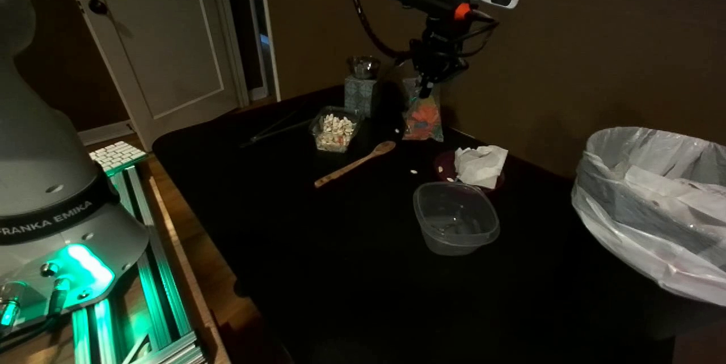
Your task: Pick up the clear plastic from the bowl and put it on the red lid.
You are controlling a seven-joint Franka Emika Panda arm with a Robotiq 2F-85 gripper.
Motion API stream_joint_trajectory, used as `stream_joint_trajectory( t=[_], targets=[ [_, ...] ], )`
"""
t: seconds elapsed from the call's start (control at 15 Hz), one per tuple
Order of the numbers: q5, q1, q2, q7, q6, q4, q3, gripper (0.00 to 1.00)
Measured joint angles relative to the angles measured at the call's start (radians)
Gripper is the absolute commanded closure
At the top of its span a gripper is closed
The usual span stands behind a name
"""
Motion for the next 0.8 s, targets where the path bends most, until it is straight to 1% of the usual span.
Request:
stream_joint_trajectory(
  t=[0.2,0.33,0.53,0.8],
  targets=[
    [0.001,-0.005,-0.002,-0.013,0.0,-0.003,0.0,1.0],
    [0.009,-0.003,0.017,-0.013,0.0,0.023,0.002,1.0],
    [0.028,-0.001,0.089,-0.013,0.02,0.113,0.014,1.0],
    [0.068,-0.005,0.23,-0.01,0.055,0.283,0.032,1.0]
  ],
)
